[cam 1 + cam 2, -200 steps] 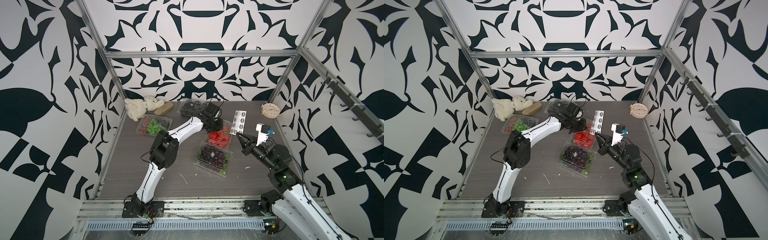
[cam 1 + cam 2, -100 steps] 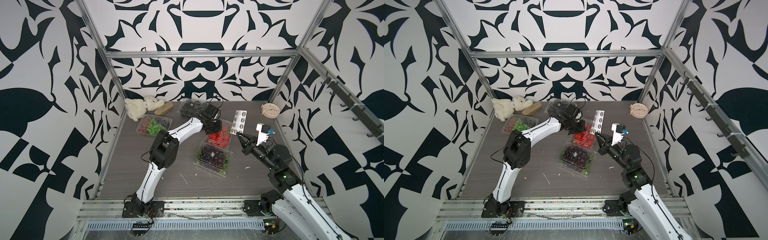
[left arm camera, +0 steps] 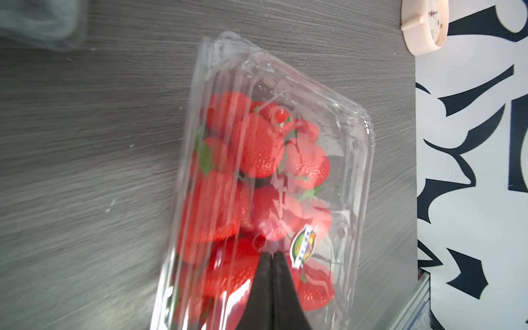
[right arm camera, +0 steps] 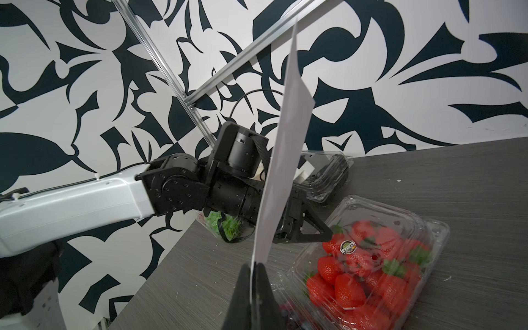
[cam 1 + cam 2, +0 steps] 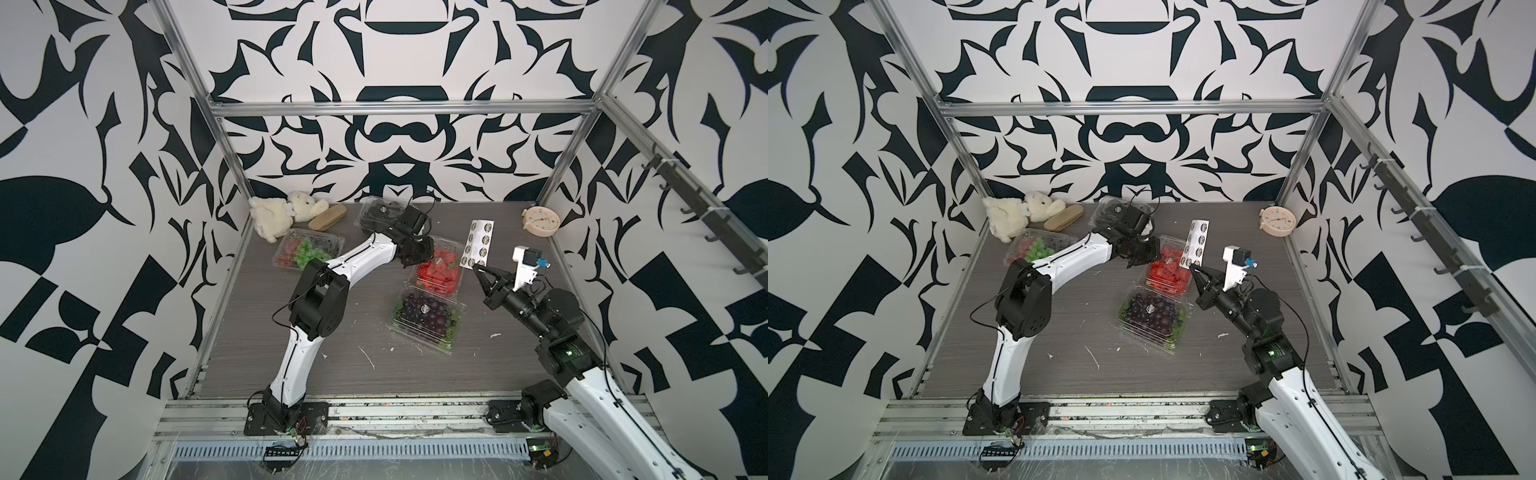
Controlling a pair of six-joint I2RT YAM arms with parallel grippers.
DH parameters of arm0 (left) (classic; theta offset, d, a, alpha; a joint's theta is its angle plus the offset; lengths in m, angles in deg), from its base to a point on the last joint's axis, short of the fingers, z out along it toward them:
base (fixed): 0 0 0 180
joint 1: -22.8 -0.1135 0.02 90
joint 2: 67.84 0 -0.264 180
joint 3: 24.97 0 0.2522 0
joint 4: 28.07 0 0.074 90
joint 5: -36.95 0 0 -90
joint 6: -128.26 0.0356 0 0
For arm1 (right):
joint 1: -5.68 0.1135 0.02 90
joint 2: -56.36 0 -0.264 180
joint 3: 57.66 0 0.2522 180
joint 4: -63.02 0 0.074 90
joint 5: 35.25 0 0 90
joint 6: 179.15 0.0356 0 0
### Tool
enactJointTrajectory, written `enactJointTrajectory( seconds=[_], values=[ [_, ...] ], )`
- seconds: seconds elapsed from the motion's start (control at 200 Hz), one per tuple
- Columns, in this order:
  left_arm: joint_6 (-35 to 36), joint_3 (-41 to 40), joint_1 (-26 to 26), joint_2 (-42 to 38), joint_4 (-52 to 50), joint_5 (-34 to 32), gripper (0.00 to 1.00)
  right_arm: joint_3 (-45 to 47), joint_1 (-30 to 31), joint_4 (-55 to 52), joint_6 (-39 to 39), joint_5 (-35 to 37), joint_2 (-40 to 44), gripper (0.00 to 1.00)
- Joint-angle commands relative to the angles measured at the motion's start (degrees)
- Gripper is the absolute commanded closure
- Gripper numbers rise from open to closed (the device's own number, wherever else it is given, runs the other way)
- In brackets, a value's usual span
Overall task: Label fruit boxes
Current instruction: Stick the label on the fruit box, then adjust the label sticker.
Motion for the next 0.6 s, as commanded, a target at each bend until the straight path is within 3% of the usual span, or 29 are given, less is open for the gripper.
enactJointTrajectory(
  seconds=[0.0,0.075,0.19,0.41,0.595],
  values=[
    [-1.74,-4.15,-0.11,-7.72,5.98,1.01,0.89,-0.63,-0.13,3.51,0.17,-2.53,-0.6,1.0],
    [-4.12,-9.81,-0.13,-12.76,12.74,1.46,0.75,-0.93,-0.16,4.42,0.33,-4.34,-1.5,1.0],
    [-7.93,-19.14,-0.25,-21.18,23.89,2.5,0.67,-1.79,-0.13,6.63,1.38,-7.72,-3.73,1.0],
    [-16.88,-36.07,-0.65,-34.41,44.58,5.81,0.4,-2.91,-0.19,14.6,5.81,-13.12,-9.44,1.0],
    [-22.98,-44.0,-0.81,-38.98,57.72,11.42,0.37,-3.53,-0.08,26.01,13.25,-17.07,-15.35,1.0]
  ],
)
